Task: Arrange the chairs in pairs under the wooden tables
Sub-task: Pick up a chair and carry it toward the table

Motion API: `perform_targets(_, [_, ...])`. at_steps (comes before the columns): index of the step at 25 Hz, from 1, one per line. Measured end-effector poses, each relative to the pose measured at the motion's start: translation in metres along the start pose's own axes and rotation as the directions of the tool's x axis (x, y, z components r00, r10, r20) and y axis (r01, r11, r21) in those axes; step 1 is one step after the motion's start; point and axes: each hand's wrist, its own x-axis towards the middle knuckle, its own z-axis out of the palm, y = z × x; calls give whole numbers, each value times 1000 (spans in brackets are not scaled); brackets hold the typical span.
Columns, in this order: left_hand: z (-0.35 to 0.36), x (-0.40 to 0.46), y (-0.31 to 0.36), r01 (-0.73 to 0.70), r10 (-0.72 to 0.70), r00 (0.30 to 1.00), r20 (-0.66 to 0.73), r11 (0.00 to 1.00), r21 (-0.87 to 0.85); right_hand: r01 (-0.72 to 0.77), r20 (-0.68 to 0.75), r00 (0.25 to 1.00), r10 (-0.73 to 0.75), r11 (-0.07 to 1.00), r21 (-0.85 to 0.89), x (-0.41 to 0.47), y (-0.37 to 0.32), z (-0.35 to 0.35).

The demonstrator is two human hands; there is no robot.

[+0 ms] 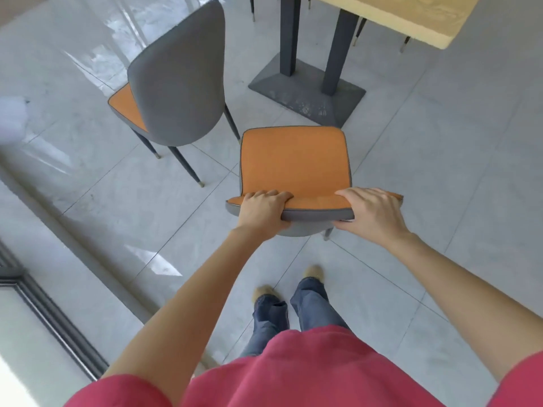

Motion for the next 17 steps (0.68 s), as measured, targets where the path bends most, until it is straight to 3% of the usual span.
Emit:
perform_targets(3, [5, -13, -4, -14, 15, 999, -36, 1000, 25, -55, -43, 998, 54, 998, -11, -18, -18, 4])
perform_targets(7, [8, -31, -7, -17, 19, 999, -40, 999, 48, -113, 9, 994, 113, 992, -48, -36, -42, -3])
perform_targets(11, [13, -49, -4, 17, -16, 1000, -17, 998, 61, -210, 244, 949, 198, 977, 24, -45, -58, -15])
perform_targets(13, [16, -54, -1, 42, -41, 999, -12, 997, 71, -217, 287, 937, 199, 975, 33, -50, -61, -15])
perform_targets(17, [18, -57, -1, 58, -55, 998, -33, 996, 67, -158, 175, 973, 150, 987, 30, -56, -60, -9])
